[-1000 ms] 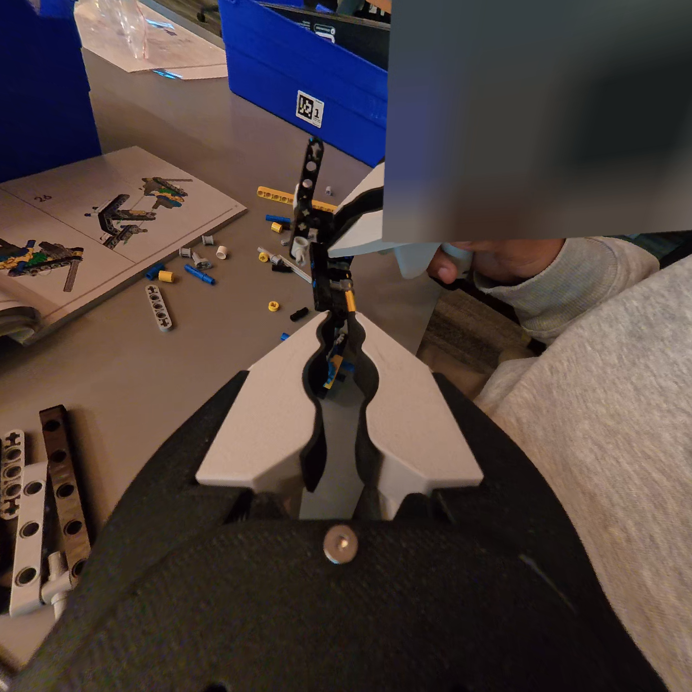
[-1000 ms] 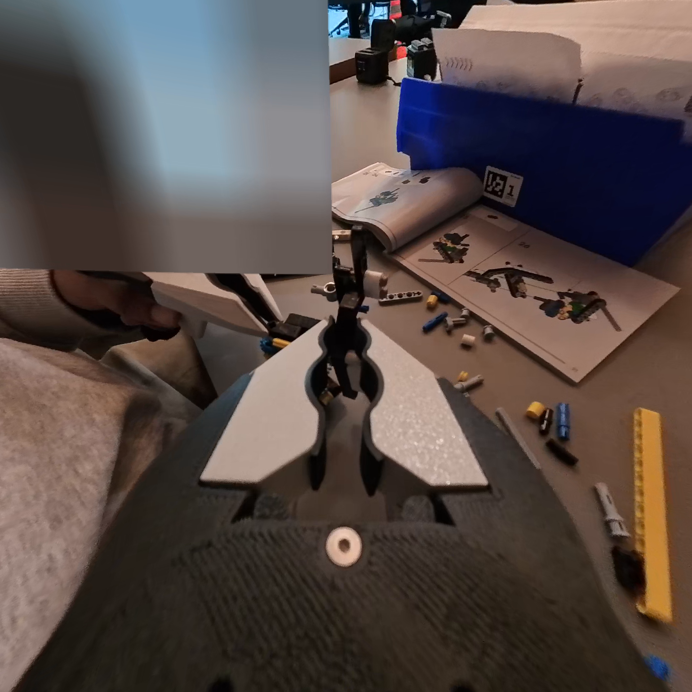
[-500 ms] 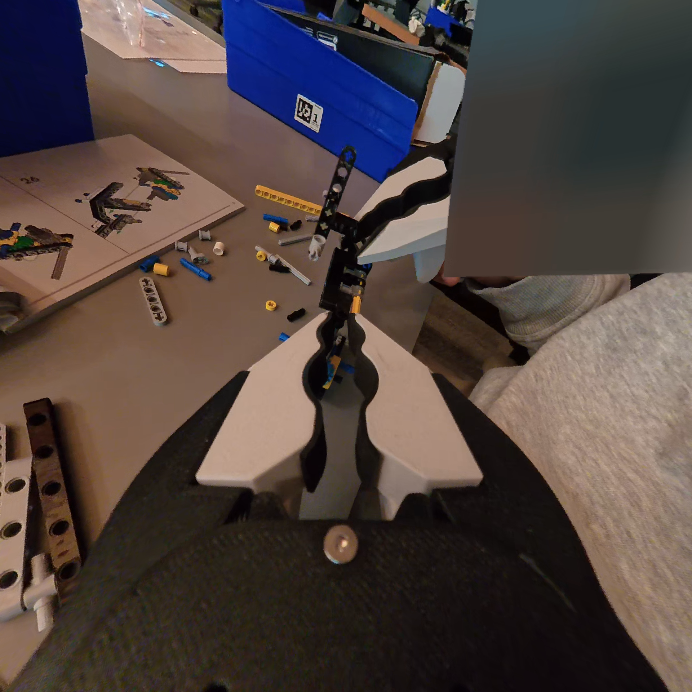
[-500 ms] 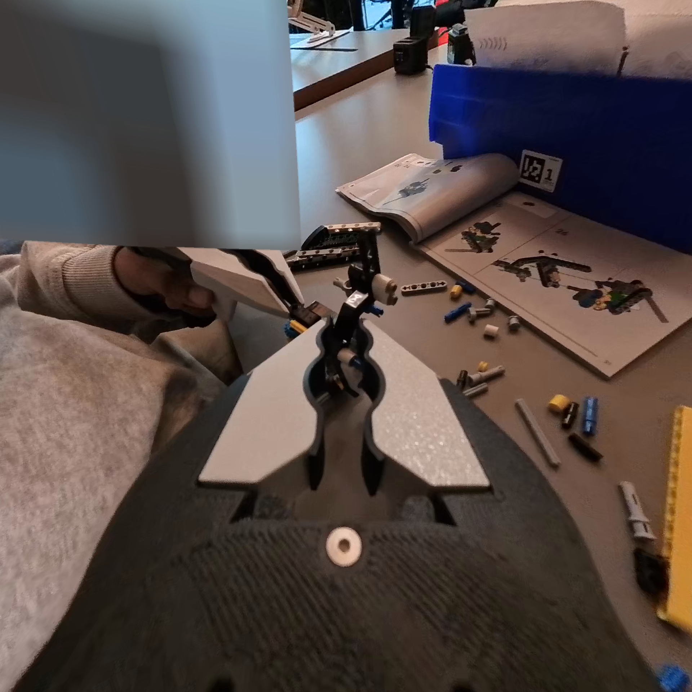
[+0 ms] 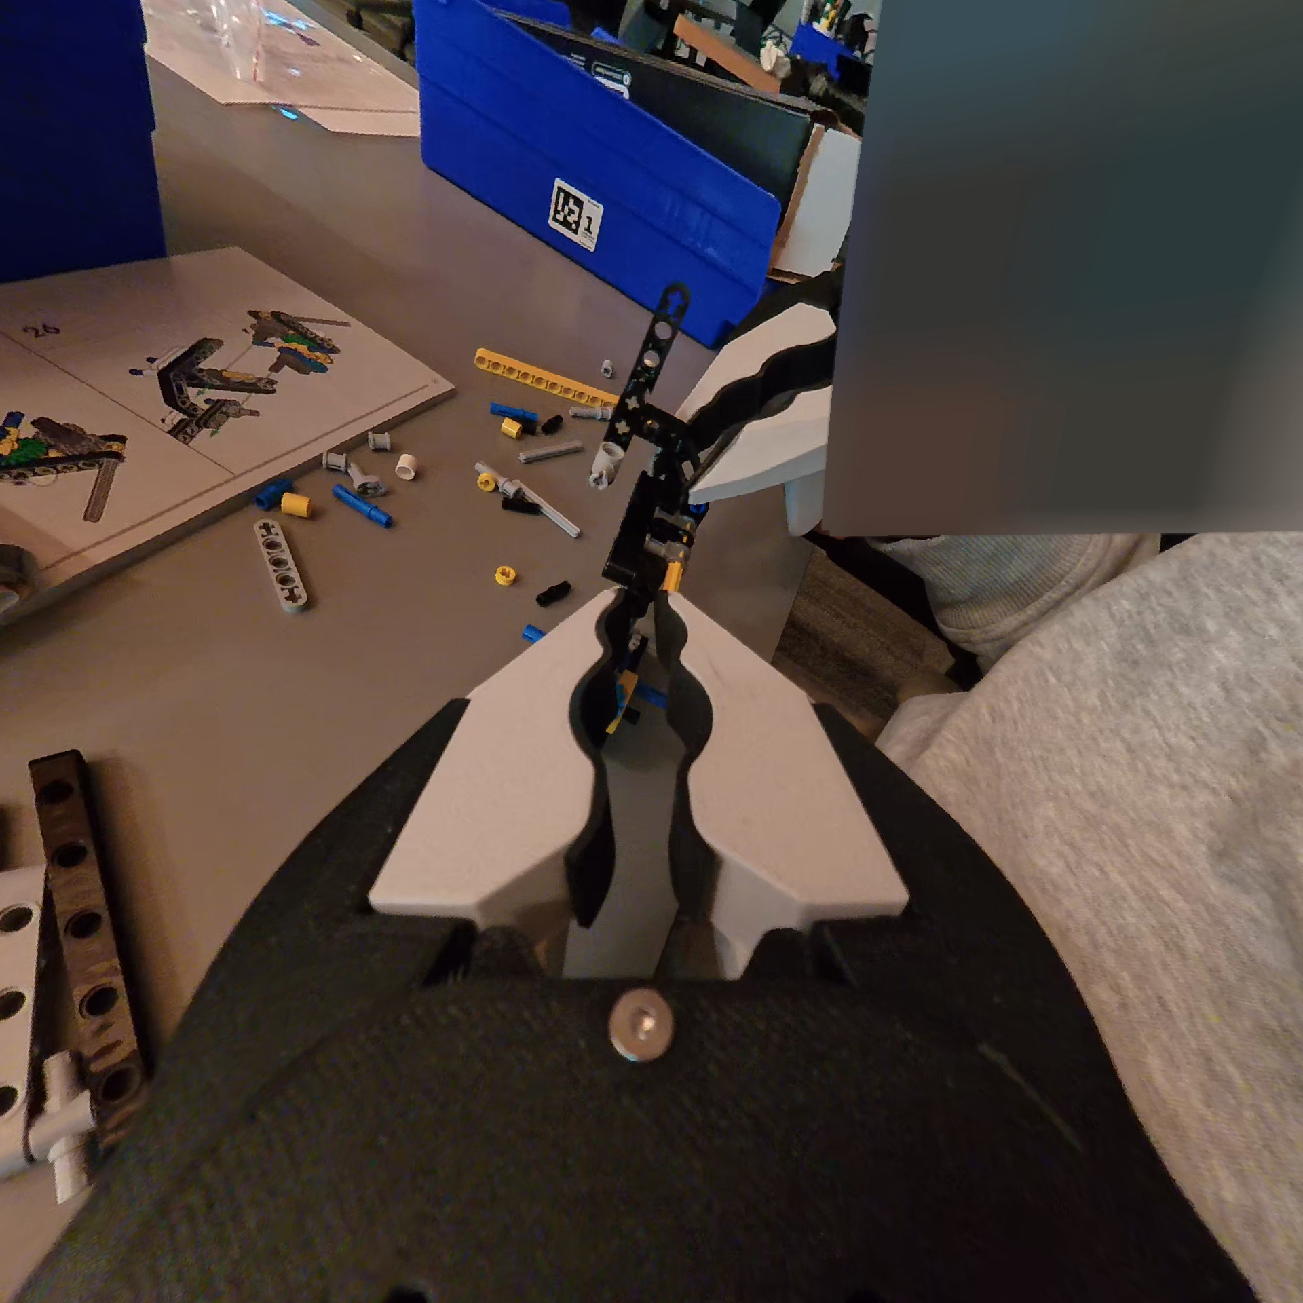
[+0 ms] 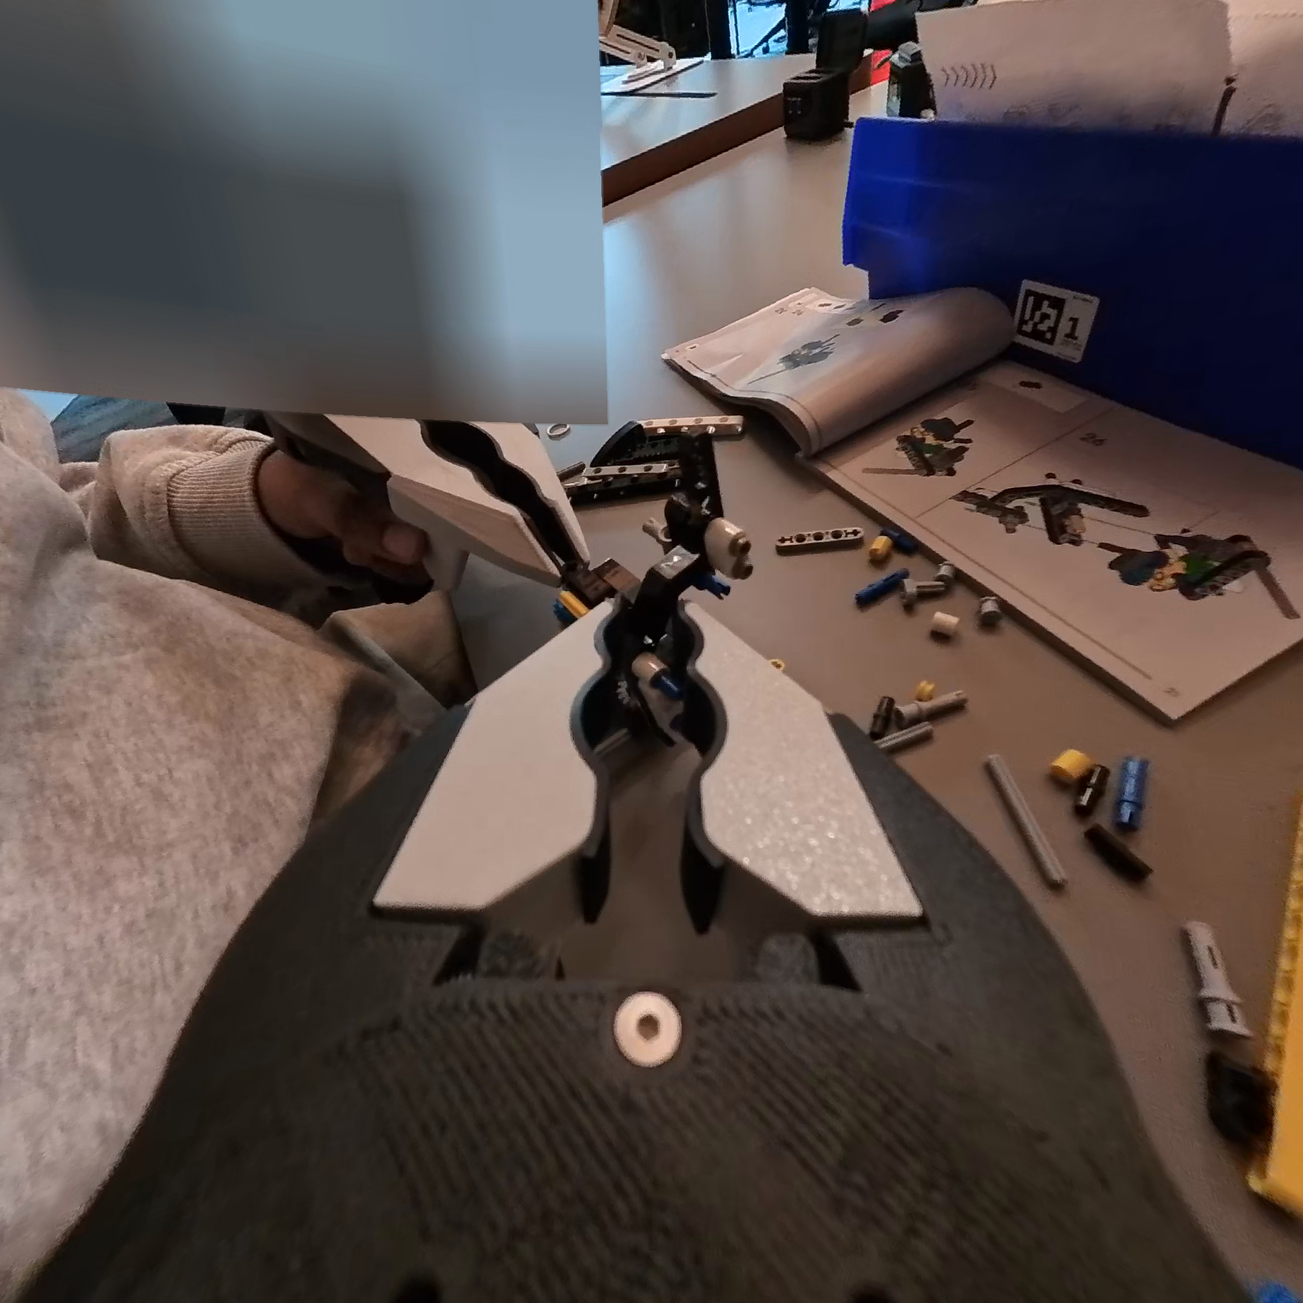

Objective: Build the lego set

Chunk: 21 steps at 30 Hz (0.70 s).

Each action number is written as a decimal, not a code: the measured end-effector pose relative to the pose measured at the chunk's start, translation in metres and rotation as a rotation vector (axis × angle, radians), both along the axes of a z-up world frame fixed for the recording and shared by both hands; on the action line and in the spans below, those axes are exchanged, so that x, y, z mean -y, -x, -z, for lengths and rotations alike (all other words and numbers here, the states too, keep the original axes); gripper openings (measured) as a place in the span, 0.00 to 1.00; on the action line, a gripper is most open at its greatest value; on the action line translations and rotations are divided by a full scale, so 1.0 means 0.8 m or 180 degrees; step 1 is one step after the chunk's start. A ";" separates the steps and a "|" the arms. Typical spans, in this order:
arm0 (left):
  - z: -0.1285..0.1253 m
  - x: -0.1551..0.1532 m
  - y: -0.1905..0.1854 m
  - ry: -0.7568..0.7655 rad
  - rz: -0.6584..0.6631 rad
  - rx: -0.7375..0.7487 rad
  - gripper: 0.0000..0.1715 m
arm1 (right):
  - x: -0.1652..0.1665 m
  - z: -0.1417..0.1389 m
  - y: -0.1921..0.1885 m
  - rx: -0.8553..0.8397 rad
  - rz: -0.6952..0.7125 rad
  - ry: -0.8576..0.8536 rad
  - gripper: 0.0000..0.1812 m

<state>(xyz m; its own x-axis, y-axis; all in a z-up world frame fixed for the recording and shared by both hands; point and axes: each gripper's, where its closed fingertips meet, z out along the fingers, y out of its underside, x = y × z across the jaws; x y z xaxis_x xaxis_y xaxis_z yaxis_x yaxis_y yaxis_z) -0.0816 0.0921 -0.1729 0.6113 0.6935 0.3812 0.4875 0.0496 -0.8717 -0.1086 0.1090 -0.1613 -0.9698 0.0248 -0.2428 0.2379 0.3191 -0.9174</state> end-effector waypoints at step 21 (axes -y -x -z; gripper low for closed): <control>-0.002 0.001 -0.001 -0.0065 0.0047 0.0072 0.03 | -0.006 -0.003 -0.010 0.0002 -0.0233 0.0074 0.06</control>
<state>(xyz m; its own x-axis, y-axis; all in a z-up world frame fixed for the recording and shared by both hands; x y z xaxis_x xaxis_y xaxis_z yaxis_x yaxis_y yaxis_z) -0.0810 0.0914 -0.1714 0.6124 0.6765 0.4090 0.5078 0.0599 -0.8594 -0.1009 0.1140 -0.1590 -0.9686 -0.0518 -0.2433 0.2154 0.3141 -0.9246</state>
